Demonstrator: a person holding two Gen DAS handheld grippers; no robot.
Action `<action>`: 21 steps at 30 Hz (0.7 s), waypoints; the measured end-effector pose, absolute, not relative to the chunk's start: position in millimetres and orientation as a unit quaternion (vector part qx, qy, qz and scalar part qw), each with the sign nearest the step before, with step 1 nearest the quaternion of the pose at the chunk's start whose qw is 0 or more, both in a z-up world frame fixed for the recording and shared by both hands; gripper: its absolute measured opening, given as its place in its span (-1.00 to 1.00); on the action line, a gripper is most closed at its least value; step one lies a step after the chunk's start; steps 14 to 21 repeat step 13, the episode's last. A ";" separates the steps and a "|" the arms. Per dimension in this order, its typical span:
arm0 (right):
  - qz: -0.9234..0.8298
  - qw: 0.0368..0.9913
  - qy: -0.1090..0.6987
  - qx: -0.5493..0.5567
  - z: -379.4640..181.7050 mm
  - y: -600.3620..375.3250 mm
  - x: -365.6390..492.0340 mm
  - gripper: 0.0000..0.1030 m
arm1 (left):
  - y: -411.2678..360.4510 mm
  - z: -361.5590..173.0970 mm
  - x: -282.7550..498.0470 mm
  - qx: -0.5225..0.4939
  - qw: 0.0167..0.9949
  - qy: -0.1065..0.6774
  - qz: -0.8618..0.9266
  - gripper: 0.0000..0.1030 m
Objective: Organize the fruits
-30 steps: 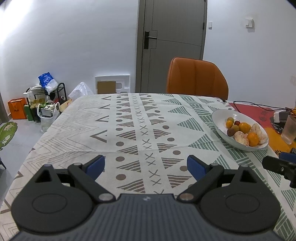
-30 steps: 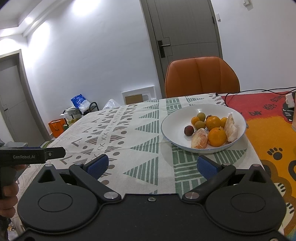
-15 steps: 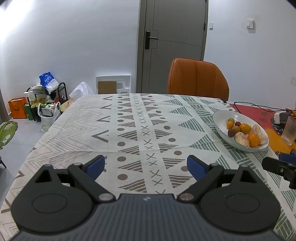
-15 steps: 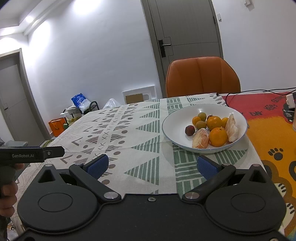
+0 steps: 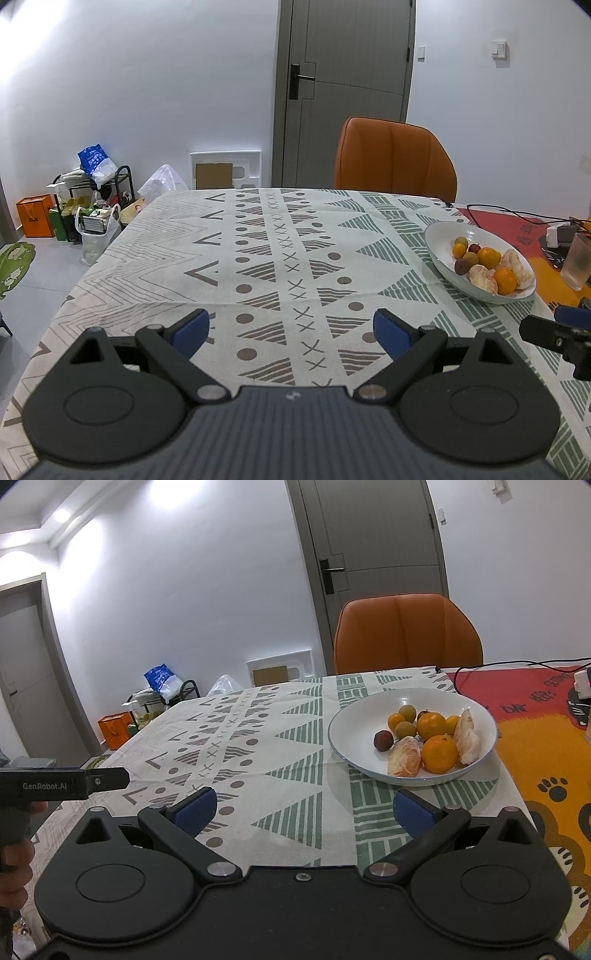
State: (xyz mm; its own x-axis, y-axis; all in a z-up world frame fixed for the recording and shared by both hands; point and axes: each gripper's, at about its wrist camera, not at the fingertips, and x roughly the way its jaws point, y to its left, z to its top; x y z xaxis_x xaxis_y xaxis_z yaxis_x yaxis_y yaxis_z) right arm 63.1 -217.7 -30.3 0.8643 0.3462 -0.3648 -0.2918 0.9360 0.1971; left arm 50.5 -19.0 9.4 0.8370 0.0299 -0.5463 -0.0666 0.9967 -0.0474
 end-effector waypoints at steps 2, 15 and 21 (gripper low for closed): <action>0.166 0.963 0.202 0.068 -30.5 -217.7 63.3 1.00 | -19.0 9.7 50.9 -0.032 0.958 0.285 0.025 0.84; 0.163 0.962 0.206 0.069 -34.1 -219.3 65.5 1.00 | -19.5 9.5 53.2 -0.030 0.957 0.286 0.021 0.84; 0.163 0.962 0.206 0.069 -34.1 -219.3 65.5 1.00 | -19.5 9.5 53.2 -0.030 0.957 0.286 0.021 0.84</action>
